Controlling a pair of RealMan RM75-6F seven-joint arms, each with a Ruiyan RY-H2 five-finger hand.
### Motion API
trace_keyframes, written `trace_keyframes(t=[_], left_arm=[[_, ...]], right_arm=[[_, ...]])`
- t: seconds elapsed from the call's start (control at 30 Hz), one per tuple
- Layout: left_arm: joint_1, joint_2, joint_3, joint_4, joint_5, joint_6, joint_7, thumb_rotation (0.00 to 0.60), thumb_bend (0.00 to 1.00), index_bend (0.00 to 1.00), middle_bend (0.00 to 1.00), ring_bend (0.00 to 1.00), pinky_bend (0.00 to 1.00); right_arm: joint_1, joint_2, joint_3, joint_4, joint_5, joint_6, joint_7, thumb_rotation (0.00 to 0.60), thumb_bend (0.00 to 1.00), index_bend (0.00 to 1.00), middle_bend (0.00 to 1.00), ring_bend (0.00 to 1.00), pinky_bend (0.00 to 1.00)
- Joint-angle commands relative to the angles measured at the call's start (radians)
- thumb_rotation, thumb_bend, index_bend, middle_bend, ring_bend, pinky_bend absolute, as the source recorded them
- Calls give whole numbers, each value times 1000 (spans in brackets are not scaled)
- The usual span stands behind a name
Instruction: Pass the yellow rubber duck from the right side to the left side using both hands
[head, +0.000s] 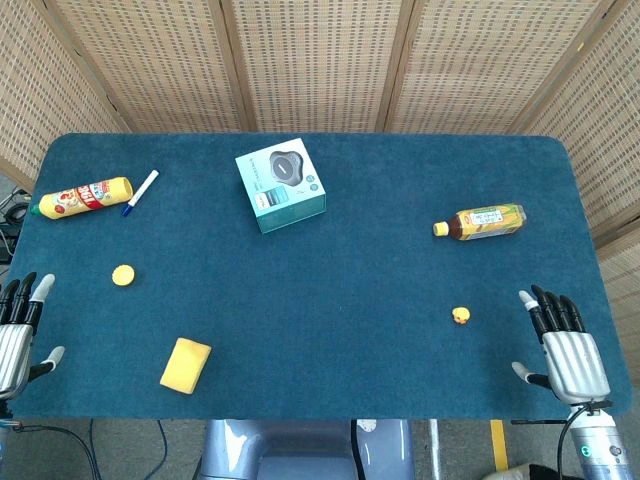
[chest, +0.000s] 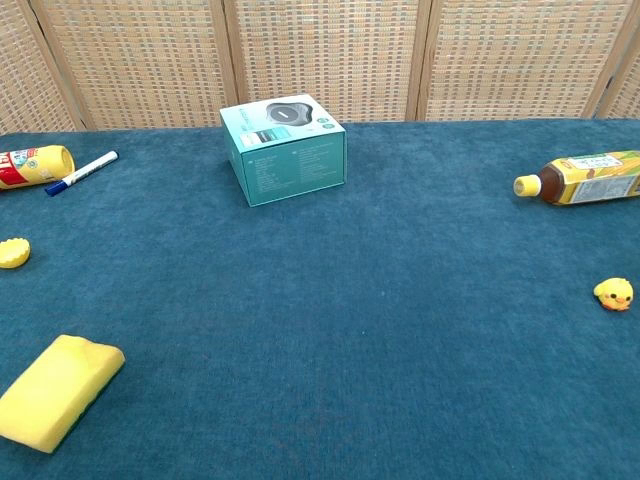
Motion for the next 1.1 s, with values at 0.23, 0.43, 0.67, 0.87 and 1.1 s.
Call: trace_keyframes(t=[0.23,0.43,0.67,0.87,1.1], left_arm=[[4,3,1,-4,9,5,-5,600,212,0,0,0,0],[5,7,0,-5,9,4,-11,600,211,0,0,0,0],[6,8,-1,-8,10,5,-9,600,212,0,0,0,0],[9,9,0,-12,15,10,-5,600,210,0,0,0,0],[8,8,-1,-12,16,7,-4,600,211,0,0,0,0]], right_arm=[[-3,3,-2,-4,-8,7,6,600,0,0,0,0,0],[-2,2,-1,-5,-8,6,3,600,0,0,0,0,0],[-3,-1,-1,-5,-11,9,1,600,0,0,0,0,0],[-4,-4,0,-5,-12,11,0,600,0,0,0,0,0],[1,-10,5,-5,-15,11,7,600,0,33,0,0,0]])
